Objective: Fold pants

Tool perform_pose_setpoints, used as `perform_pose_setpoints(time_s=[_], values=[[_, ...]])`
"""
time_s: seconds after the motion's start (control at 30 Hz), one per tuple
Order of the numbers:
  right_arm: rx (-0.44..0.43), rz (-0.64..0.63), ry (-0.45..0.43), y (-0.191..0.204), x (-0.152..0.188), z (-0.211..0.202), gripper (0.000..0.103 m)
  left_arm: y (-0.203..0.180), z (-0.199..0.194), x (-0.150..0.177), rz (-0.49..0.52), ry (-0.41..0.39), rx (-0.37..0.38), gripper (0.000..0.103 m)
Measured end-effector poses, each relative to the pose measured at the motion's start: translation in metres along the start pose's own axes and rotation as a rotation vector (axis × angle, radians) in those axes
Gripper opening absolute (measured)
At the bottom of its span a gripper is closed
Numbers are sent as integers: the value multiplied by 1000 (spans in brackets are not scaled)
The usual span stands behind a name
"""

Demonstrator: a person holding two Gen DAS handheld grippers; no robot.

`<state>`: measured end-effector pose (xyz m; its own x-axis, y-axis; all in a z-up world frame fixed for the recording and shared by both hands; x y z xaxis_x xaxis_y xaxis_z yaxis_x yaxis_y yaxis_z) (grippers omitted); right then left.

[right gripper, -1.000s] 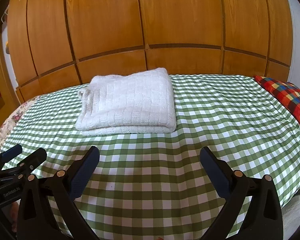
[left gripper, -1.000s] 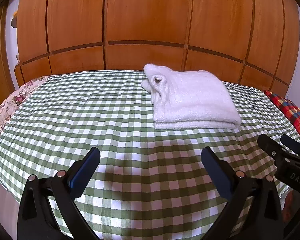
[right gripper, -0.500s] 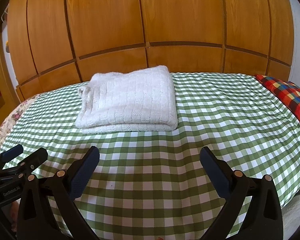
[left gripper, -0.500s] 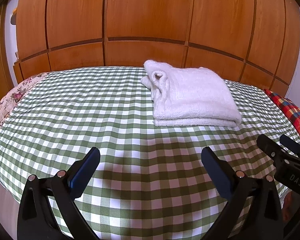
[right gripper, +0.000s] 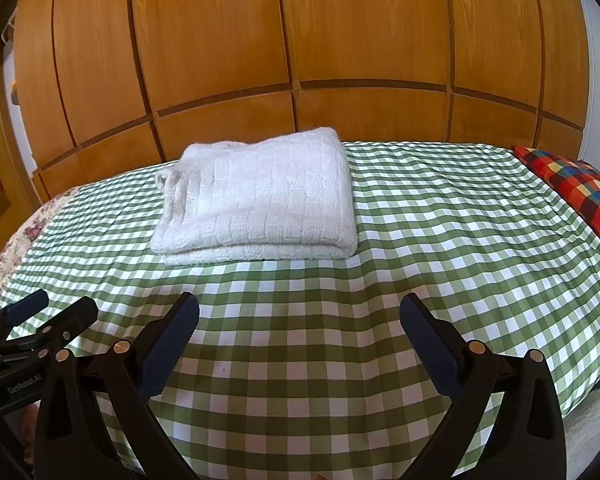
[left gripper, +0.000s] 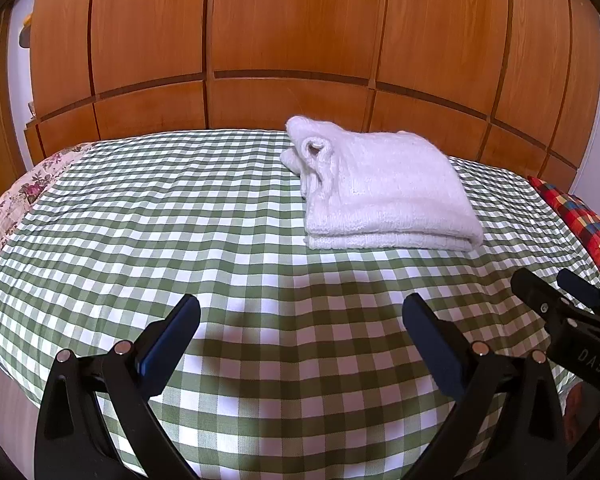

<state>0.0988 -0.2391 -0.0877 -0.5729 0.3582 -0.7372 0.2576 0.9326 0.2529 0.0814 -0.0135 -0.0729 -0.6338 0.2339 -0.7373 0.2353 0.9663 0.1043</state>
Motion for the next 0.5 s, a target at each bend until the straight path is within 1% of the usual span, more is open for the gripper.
perform_pose_setpoints(time_s=[0.27, 0.5], values=[[-2, -2, 11, -1, 0, 5, 99, 1, 6, 3, -3, 19, 4, 101], [-5, 27, 28, -6, -3, 14, 99, 4, 15, 4, -8, 42, 11, 101]])
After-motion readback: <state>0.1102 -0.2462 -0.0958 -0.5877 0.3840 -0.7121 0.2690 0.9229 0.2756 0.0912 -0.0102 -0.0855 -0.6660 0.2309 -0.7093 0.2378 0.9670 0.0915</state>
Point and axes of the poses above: each gripper's, at about its wrist camera, not at the fingertips, and z roughly the way its jaws point, y to its left, x to its underside, the point moved 7 cm from there along z, roughly the way its jaws point, and after that the axes turned 14 degrees about z, right-handed, at the moved point
